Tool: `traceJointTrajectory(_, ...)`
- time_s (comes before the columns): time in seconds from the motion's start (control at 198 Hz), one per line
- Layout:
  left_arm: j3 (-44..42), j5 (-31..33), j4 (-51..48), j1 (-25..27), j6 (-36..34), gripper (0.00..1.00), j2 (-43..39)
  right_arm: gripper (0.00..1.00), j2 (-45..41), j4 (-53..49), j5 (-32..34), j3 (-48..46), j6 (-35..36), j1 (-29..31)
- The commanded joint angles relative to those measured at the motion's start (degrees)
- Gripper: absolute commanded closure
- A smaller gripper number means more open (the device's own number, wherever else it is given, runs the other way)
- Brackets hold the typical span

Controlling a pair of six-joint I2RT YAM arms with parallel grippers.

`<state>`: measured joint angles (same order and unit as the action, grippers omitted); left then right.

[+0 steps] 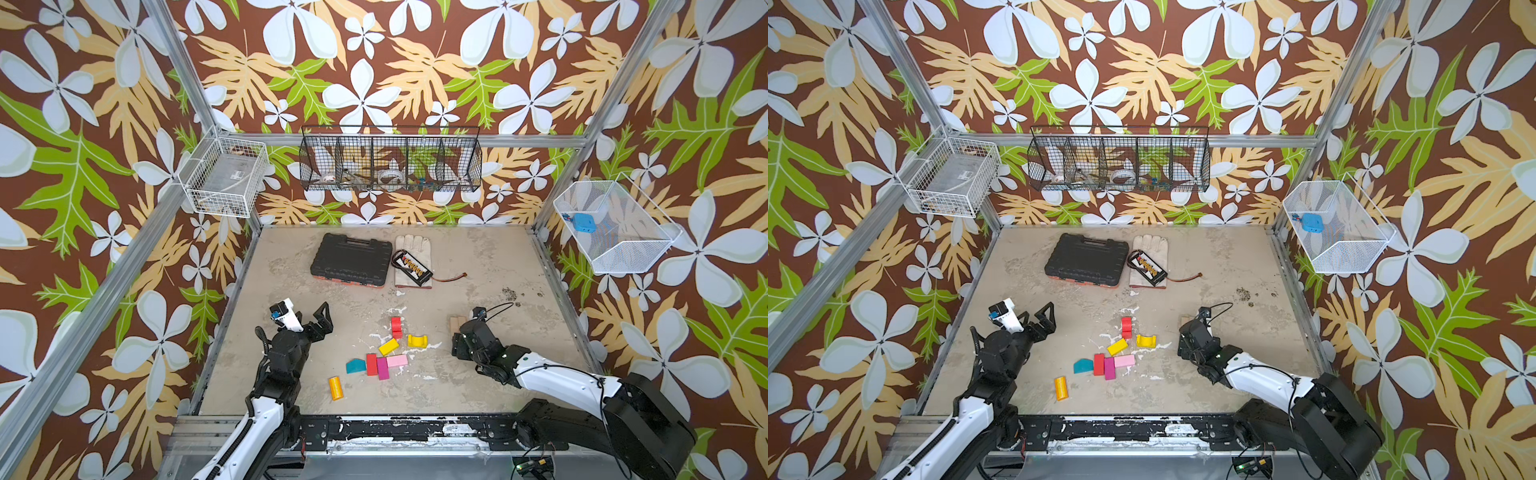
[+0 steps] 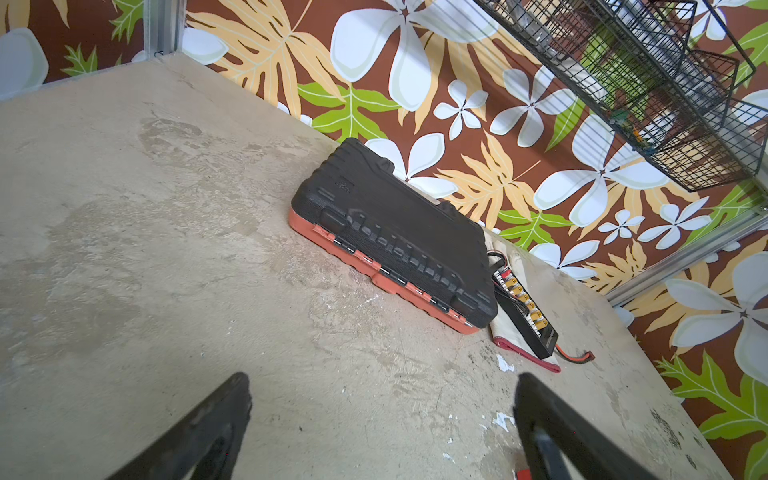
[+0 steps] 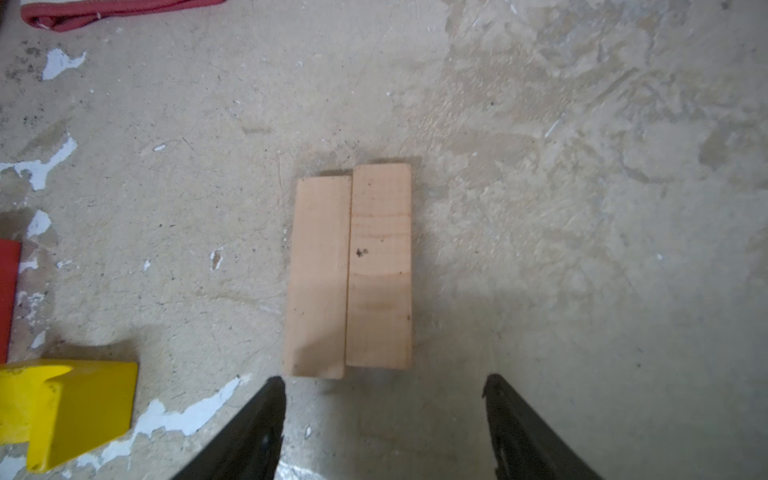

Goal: Build the wood block tower
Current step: 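Lower the wood bar against the first bar and open the right gripper, then raise the right gripper and move it toward the yellow arch block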

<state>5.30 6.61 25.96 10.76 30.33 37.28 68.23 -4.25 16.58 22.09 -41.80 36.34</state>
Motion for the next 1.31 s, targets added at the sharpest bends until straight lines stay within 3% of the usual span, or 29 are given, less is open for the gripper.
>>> traceJointTrajectory(0.0, 0.0, -0.1, 1.3, 0.0, 0.1, 0.00, -0.1, 0.26, 1.2, 0.0, 1.0, 0.6, -0.7, 0.1)
traceJointTrajectory(0.615, -0.1, -0.2, 1.3, 0.0, 0.2, 0.00, -0.2, 0.28, 3.3, -0.2, 2.0, 1.9, -0.3, 0.0)
traceJointTrajectory(0.796, -0.1, -0.1, 1.3, 0.0, 0.2, 0.00, -0.2, 0.21, 0.7, 0.7, 0.7, 1.5, 1.2, 1.2)
traceJointTrajectory(1.064, -0.2, -0.1, 1.4, 0.0, 0.2, 0.00, -0.1, 0.08, -8.2, 0.2, 1.5, 1.1, 1.8, 7.3)
traceJointTrajectory(1.306, -0.2, -0.4, 1.3, 0.0, 0.2, 0.00, -0.1, 0.04, -9.4, 2.0, 5.8, 3.3, -0.7, 19.2)
